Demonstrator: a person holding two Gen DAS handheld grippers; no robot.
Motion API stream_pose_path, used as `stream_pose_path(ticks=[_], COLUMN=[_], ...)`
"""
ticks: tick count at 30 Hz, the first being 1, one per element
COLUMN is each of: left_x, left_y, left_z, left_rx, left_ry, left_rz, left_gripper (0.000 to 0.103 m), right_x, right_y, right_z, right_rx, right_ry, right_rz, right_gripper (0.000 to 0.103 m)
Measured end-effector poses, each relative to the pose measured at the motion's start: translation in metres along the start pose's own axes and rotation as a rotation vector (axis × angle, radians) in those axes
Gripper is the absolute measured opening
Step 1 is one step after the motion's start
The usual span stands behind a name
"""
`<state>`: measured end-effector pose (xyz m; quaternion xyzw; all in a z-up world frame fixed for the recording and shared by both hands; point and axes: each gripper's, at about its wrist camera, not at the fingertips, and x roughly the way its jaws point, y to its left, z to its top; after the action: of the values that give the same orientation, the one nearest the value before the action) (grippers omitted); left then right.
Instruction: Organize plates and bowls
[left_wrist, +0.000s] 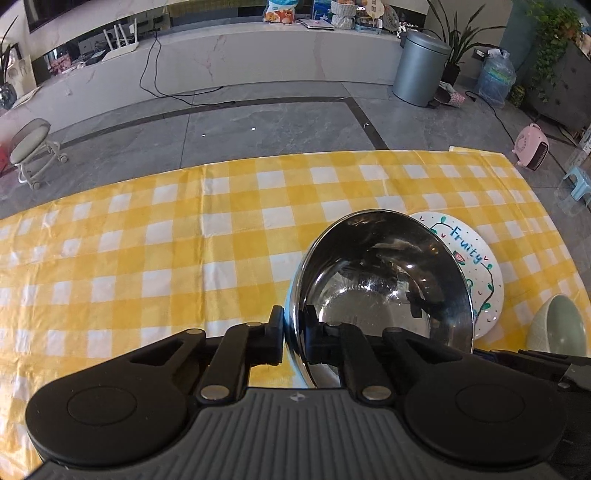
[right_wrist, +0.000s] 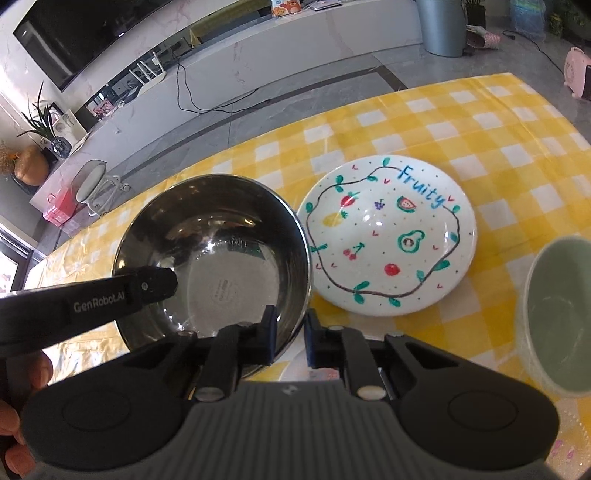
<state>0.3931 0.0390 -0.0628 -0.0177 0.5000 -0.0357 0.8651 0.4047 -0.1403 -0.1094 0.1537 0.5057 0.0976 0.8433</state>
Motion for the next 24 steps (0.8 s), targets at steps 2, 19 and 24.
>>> stream_pose_path(ticks=[2,19,24], left_x=[-0.009,-0.123,-0.144], left_y=[0.002,0.003,0.006], left_z=[-0.002,-0.043,-0.063], left_rx=[-0.020,-0.055,-0.062], left_ry=[0.005,-0.073,-0.079], left_rz=[-0.003,0.016,0.009], left_gripper=[0.011,0.011,0.011], right_x=[-0.008,-0.119,-0.145], right_y=[0.002,0.038,0.048], right_z=[-0.001,-0.051,-0.076], right_rx=[-0.009,-0.061,-0.061], right_ry=[-0.003,-0.114,-0.123], right_rz=[0.005,0.076,0.092], right_gripper=[0.012,0.011,0.011])
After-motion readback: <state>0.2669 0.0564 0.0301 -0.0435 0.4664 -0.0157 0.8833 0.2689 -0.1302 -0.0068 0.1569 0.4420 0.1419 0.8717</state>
